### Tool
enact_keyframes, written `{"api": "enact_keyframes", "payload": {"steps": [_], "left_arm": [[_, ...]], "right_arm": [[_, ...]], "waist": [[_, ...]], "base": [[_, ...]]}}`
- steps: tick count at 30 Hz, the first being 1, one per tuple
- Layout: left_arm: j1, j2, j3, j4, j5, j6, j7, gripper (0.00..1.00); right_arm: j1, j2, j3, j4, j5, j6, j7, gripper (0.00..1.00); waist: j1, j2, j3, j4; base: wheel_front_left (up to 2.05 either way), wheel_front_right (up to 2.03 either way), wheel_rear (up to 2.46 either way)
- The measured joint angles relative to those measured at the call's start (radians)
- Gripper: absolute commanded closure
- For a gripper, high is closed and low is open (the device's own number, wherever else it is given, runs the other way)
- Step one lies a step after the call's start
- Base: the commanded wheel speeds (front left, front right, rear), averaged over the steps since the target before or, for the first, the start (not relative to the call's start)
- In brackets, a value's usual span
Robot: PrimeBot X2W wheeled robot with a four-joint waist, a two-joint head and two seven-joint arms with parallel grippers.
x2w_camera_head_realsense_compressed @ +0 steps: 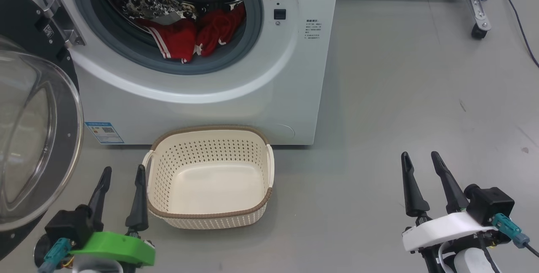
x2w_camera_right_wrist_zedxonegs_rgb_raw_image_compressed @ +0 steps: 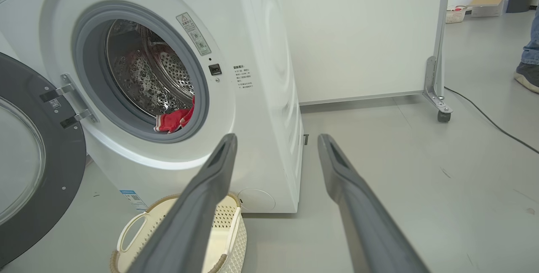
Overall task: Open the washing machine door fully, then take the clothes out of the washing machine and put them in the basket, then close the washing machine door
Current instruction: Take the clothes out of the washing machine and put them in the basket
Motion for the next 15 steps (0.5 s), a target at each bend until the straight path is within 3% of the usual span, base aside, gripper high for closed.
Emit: {"api": "enact_keyframes", "payload": {"steps": [4, 15], "left_arm": [[0.0, 0.026, -0.002, -0.013, 0.046, 0.0, 0.0, 0.0], [0.0, 0.021, -0.005, -0.024, 0.046, -0.001, 0.0, 0.0]], "right_arm": [[0.0, 0.0, 0.001, 0.002, -0.001, 0.0, 0.0, 0.0], [0.0, 0.002, 0.0, 0.002, -0.001, 0.0, 0.0, 0.0]], "waist": [[0.0, 0.0, 0.001, 0.003], [0.0, 0.0, 0.006, 0.006]], "base": [[1.13, -1.39, 0.25], [0.93, -0.95, 0.03]]}}
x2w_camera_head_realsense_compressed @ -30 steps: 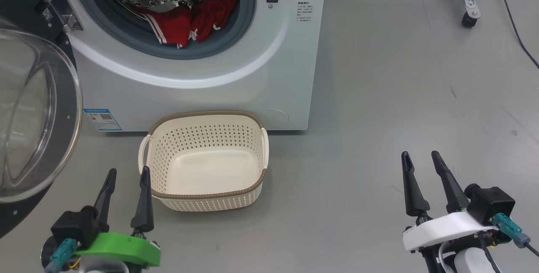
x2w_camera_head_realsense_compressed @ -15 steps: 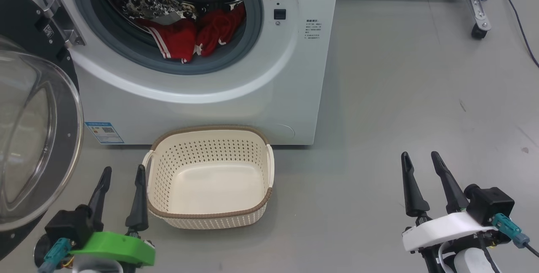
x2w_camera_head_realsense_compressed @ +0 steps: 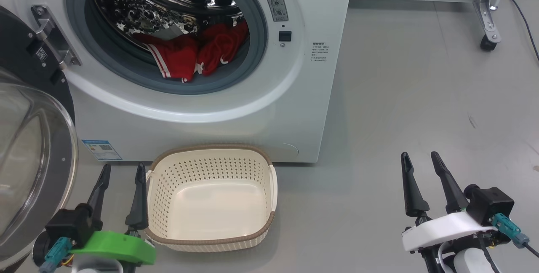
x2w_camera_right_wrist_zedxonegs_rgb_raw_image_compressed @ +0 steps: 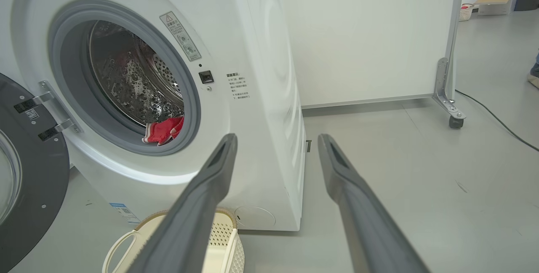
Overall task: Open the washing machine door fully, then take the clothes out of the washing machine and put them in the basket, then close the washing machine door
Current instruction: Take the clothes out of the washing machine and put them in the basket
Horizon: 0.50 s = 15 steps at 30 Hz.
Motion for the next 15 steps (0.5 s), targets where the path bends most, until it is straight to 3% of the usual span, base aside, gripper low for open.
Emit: {"api": "enact_keyframes", "payload": {"steps": [15], "left_arm": [[0.0, -0.002, -0.01, -0.001, 0.0, 0.0, 0.0, 0.0]], "right_arm": [[0.0, 0.005, -0.003, 0.0, 0.0, 0.0, 0.0, 0.0]], "waist": [[0.0, 0.0, 0.008, -0.007]], "base": [[0.4, -0.4, 0.0]]}}
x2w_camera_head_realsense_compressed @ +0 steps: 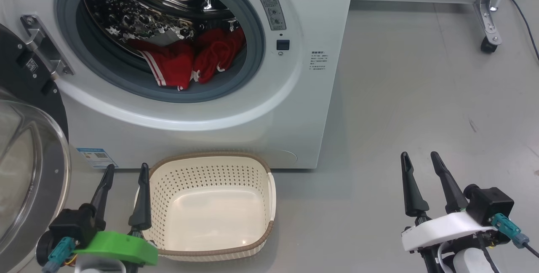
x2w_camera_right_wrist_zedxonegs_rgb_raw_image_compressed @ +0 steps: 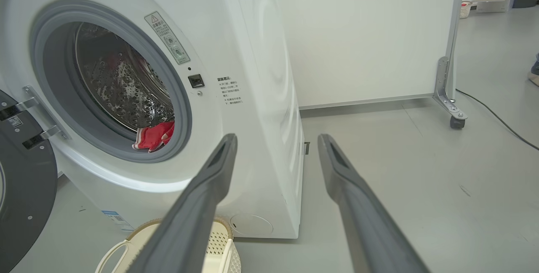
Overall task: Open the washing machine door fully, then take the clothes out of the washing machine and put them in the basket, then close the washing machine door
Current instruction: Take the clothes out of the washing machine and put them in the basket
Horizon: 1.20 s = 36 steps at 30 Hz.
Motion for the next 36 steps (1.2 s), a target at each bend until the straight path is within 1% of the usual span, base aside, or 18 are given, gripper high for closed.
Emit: {"api": "enact_keyframes", "payload": {"steps": [28, 36], "left_arm": [[0.0, -0.002, -0.009, 0.0, 0.0, 0.0, 0.0, 0.0], [0.0, -0.001, -0.004, -0.006, 0.0, 0.0, 0.0, 0.0]], "right_arm": [[0.0, 0.002, -0.004, 0.0, -0.001, 0.008, 0.0, 0.0], [0.0, 0.003, 0.004, -0.003, -0.007, 0.008, 0.0, 0.0]], "waist": [[0.0, 0.0, 0.006, -0.003], [0.0, 0.0, 0.022, -0.012]], "base": [[0.0, 0.0, 0.0], [0.0, 0.0, 0.0]]}}
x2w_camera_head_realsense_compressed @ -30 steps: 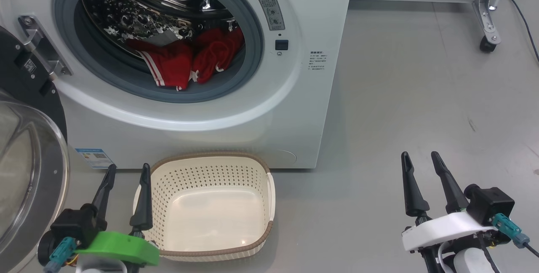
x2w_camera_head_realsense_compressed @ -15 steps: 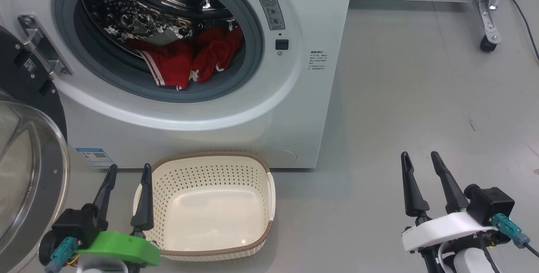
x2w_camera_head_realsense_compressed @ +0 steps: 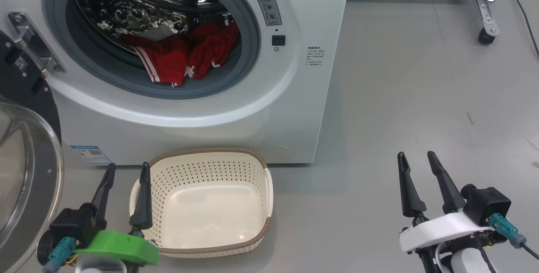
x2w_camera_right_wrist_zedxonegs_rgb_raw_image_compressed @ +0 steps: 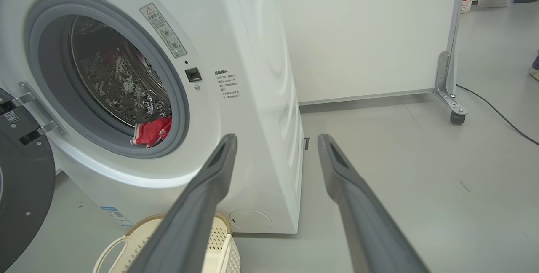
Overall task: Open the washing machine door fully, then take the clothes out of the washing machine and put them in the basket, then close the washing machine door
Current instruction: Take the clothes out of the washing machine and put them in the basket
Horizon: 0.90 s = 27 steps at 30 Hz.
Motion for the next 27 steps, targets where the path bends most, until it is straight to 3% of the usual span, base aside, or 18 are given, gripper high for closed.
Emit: {"api": "enact_keyframes", "payload": {"steps": [16, 27], "left_arm": [[-0.011, 0.032, 0.007, -0.013, 0.005, 0.0, 0.008, 0.0], [-0.192, 0.062, 0.044, -0.014, -0.011, 0.001, 0.11, 0.0]], "right_arm": [[-0.014, 0.002, 0.029, -0.017, -0.002, 0.0, 0.0, 0.0], [-0.059, 0.013, 0.05, -0.039, -0.002, 0.0, 0.0, 0.0]], "waist": [[0.0, 0.0, 0.097, -0.064], [0.0, 0.0, 0.206, -0.144]], "base": [[0.0, 0.0, 0.0], [0.0, 0.0, 0.0]]}}
